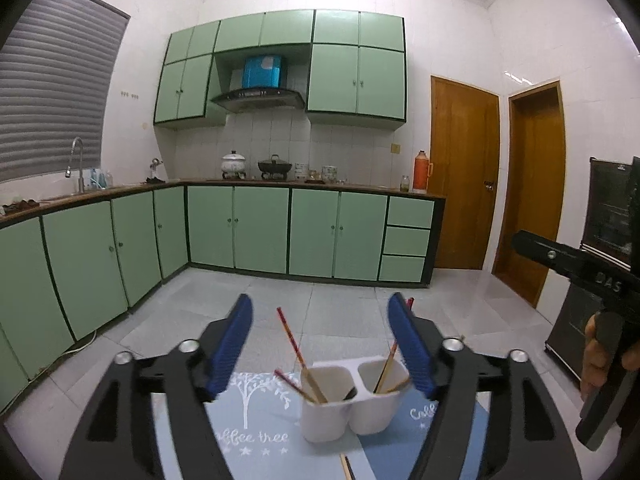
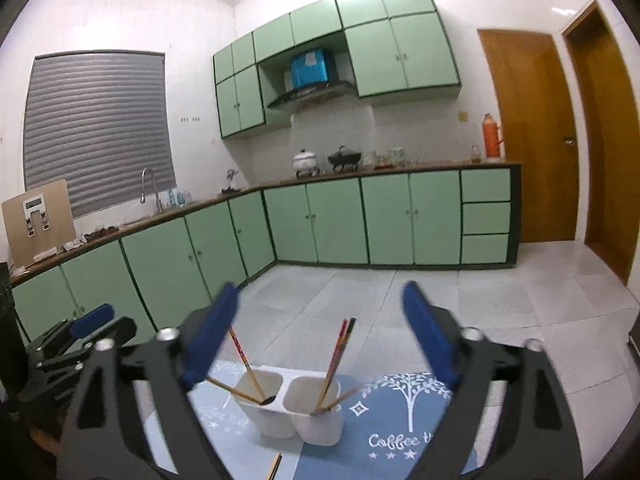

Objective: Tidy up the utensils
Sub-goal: 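Move both open tools back over the last two chopsticks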

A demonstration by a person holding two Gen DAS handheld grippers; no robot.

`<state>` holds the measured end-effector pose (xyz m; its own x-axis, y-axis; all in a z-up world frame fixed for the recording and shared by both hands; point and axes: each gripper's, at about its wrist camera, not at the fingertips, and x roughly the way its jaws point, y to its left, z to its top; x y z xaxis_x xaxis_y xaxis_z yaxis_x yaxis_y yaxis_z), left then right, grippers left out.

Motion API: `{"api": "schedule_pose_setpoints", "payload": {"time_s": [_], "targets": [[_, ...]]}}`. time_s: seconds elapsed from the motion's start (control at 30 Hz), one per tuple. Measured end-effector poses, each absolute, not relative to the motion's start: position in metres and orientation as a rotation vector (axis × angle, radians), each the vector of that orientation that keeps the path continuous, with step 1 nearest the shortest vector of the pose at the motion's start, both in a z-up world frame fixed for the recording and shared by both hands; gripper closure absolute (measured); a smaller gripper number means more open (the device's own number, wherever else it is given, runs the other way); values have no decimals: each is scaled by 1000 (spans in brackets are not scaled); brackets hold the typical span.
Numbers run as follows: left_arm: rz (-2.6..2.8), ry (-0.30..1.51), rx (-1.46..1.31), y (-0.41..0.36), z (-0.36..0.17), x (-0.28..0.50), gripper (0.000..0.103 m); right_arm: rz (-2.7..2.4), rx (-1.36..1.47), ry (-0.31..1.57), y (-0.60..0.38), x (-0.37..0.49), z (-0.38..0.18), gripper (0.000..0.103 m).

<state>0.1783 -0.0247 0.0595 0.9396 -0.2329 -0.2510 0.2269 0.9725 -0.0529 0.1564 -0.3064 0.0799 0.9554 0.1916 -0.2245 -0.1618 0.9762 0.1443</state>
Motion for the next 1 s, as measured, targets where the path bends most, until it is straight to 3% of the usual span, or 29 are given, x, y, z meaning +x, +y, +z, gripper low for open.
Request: {"api": "schedule_pose_setpoints", "payload": {"time_s": [0.23, 1.0], "targets": [[-209, 288, -23, -15, 30, 134, 20, 158, 132, 291, -309, 109, 39, 7], [-143, 657, 20, 3, -127, 77, 19, 157, 107, 600, -251, 39, -124, 7]]}}
